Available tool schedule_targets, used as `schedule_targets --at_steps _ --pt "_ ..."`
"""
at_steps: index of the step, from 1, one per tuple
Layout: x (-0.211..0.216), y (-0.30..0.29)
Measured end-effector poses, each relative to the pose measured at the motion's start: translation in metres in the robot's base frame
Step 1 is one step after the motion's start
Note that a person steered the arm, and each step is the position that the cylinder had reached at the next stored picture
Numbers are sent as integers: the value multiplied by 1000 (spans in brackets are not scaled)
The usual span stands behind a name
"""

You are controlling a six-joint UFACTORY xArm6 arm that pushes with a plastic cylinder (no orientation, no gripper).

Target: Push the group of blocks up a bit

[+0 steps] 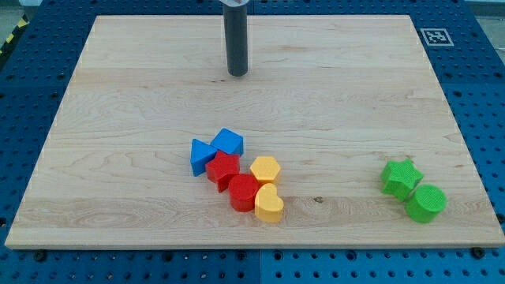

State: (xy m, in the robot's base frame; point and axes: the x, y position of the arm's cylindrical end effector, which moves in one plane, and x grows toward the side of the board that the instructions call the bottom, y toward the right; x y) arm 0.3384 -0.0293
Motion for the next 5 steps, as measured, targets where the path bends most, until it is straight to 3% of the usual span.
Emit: schedule_targets --at_steps 4,5 --pt "6 1" --pt "35 -22"
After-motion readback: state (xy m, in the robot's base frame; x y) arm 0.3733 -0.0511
